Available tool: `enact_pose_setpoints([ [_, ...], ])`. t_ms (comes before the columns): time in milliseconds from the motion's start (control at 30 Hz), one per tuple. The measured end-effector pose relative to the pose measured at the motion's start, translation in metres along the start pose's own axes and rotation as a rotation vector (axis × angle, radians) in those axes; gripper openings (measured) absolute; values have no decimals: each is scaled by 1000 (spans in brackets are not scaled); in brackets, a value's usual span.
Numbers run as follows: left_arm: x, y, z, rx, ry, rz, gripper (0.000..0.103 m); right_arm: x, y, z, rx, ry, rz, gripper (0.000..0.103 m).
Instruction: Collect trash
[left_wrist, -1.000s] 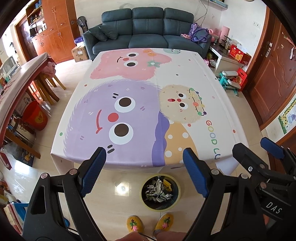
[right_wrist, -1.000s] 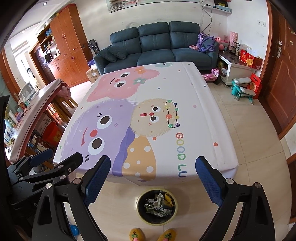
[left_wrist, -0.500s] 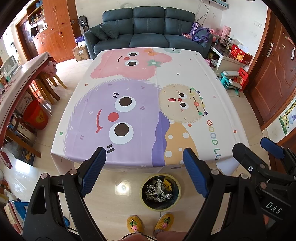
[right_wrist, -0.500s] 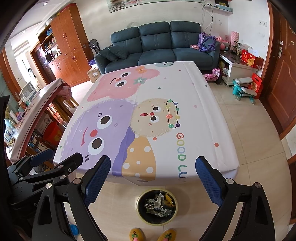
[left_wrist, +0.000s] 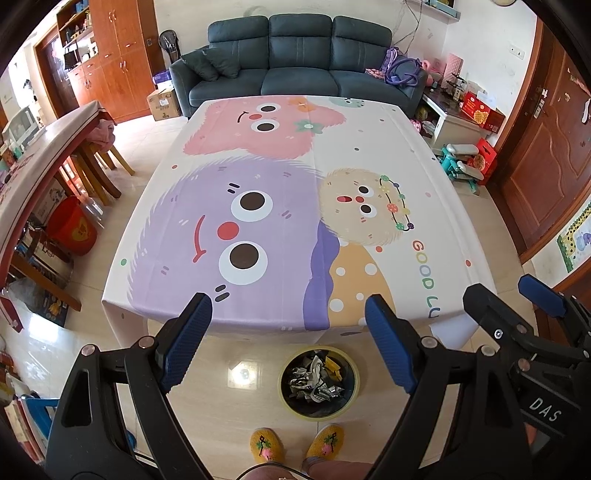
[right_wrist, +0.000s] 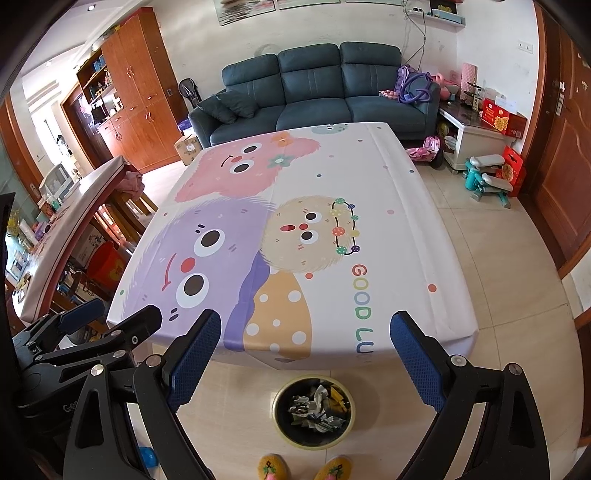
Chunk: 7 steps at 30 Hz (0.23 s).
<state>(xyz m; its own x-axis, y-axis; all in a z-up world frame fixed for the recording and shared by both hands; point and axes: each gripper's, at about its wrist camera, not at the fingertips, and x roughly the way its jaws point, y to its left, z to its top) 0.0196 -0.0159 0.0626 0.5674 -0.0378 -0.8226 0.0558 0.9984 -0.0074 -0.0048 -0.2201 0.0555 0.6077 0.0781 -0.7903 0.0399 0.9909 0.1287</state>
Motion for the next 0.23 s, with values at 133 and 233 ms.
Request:
enact_pose_setpoints([
  [133,-1,2,-3,-15,3,2,83,0,0,0,-1,1,2,94],
  [233,-3,3,-6,-24,6,6,83,0,-1,0,-1,-1,2,94],
])
